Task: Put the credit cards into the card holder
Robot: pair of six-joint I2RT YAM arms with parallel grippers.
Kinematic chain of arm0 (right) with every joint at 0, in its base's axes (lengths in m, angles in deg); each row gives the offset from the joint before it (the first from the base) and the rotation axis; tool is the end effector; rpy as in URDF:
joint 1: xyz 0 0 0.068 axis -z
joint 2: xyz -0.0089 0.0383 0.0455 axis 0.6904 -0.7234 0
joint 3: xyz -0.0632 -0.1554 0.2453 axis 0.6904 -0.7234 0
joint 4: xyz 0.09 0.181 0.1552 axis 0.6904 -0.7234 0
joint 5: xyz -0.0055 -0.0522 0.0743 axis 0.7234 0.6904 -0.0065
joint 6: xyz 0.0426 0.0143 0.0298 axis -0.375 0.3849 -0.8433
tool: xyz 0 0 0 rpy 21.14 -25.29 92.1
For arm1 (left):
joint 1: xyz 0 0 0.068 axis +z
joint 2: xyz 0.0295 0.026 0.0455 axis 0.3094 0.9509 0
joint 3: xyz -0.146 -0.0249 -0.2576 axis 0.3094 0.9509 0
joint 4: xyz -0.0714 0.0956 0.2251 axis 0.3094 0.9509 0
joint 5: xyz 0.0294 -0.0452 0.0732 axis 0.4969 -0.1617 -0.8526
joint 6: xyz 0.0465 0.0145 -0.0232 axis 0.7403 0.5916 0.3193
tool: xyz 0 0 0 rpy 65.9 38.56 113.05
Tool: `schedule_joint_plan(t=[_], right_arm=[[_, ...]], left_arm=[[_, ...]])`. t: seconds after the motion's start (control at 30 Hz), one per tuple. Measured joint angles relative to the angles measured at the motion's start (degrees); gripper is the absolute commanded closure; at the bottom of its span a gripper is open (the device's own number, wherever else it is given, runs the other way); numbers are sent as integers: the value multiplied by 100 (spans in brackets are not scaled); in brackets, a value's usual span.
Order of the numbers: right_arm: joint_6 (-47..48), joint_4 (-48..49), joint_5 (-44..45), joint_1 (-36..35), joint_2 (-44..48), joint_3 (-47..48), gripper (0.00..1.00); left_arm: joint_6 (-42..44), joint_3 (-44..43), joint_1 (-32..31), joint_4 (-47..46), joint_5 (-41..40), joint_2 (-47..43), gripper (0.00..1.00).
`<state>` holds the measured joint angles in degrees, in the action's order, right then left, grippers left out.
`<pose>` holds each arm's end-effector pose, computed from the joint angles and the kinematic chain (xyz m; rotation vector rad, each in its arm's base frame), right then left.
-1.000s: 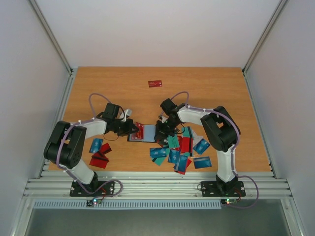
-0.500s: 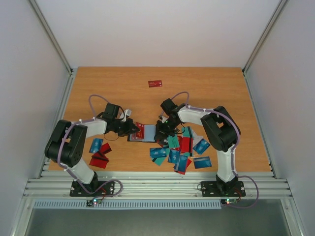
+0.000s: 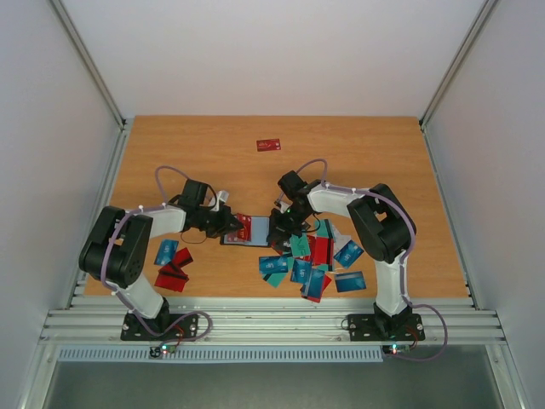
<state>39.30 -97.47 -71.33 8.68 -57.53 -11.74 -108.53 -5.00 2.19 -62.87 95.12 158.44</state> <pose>0.2985 0.2361 0.1523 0.6340 -2.8018 -1.0548 0.2691 -0.1015 0.1576 -0.1314 2.6999 -1.2676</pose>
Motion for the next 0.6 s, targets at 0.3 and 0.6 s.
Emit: schedule_joint_plan(t=[0.3, 0.6], right_arm=[[0, 7, -4, 0, 0, -2, 99], [-2, 11, -33, 4, -13, -2, 99]], left_arm=[[-7, -13, 0, 94, 74, 83, 100], [79, -188, 0, 286, 201, 262, 100]])
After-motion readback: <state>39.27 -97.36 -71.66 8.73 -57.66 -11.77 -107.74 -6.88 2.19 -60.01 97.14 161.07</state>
